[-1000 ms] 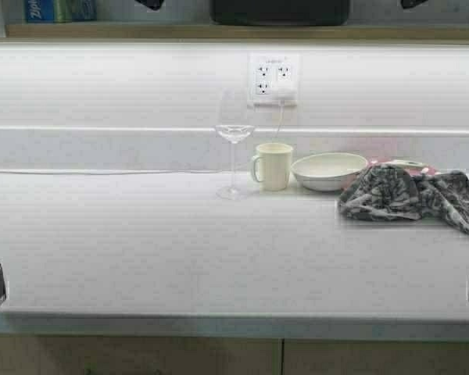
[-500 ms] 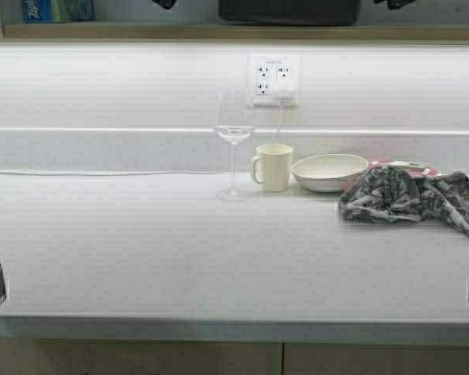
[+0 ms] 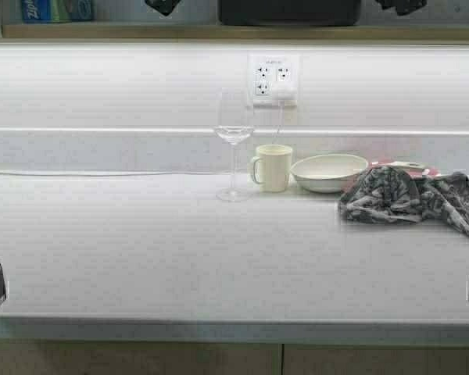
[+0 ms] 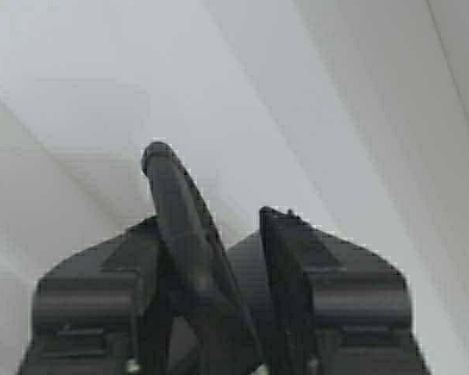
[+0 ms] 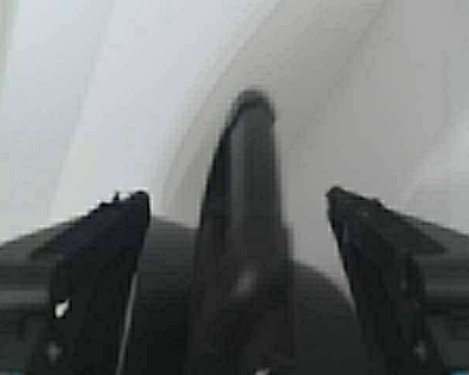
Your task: Open the cabinet, put the pot inside, then close it
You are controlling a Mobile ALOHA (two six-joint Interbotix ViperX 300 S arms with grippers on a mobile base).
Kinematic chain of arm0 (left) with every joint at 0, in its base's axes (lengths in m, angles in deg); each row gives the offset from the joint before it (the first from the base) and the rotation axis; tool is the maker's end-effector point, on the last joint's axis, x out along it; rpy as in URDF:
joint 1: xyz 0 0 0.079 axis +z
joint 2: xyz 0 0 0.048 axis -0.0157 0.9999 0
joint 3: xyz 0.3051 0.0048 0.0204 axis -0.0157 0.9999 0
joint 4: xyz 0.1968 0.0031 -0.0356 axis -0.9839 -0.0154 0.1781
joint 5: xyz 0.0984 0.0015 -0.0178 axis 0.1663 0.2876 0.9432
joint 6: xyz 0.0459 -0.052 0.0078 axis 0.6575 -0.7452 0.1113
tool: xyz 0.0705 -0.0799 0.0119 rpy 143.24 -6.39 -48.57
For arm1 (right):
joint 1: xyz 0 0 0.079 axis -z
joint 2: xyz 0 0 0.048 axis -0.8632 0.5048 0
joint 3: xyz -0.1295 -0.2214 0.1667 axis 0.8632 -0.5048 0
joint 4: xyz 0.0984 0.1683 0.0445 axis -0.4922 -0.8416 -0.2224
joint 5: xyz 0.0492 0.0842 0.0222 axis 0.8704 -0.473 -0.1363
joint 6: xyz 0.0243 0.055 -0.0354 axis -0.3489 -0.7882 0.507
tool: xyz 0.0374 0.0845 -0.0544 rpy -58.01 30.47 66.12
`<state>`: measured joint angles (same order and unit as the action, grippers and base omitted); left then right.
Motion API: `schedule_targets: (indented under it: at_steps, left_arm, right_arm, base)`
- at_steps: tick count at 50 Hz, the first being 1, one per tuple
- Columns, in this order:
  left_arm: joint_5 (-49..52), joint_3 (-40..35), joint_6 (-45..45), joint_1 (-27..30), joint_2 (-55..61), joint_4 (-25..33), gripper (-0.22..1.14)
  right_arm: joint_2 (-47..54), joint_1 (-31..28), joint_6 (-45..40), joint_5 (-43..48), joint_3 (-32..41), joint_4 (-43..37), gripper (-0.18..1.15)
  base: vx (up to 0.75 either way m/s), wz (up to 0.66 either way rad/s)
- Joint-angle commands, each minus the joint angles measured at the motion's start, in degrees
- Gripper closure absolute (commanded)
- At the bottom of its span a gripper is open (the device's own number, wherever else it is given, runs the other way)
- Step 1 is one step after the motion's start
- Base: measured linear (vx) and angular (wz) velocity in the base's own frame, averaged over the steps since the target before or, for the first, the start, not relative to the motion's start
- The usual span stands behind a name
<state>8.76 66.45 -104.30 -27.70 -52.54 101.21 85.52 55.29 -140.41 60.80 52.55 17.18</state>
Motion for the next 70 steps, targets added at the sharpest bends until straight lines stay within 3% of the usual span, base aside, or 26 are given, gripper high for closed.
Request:
schedule_targets:
  at_steps: [1,12,35,62,67,70]
  left_arm:
    - [-1.8,-0.3,-2.2,0.8,-3.6,-0.7,0.14]
    - [-4.1,1.1,-7.7,0.8,-4.0,-1.8,-0.06]
    - [-8.6,9.2,-10.5,1.6,-8.5,-1.8,-0.07]
    - [-13.7,25.2,-10.1,1.8,-17.5,-2.5,-0.06]
    - [-14.6,28.8,-9.9,1.8,-19.3,-4.2,0.02]
    - [-14.7,30.3,-9.9,1.8,-20.2,-5.1,0.14]
  right_arm:
    - [-3.2,0.4,0.2,1.1,0.5,0.3,-0.01]
    - [-3.5,0.5,0.3,1.1,0.1,0.4,-0.01]
    - [-7.6,2.9,1.2,2.4,-4.5,0.4,-0.01]
    - [-17.0,3.3,5.6,6.9,-17.2,0.7,-0.01]
    - [-19.6,3.3,5.9,8.0,-20.7,0.7,0.01]
    - [-21.4,3.3,6.2,8.4,-23.2,0.7,0.03]
  base:
    - [0.00,0.00]
    - [0.00,0.00]
    - [0.00,0.00]
    - [0.00,0.00]
    - [-0.01,0.00]
    - [-0.01,0.00]
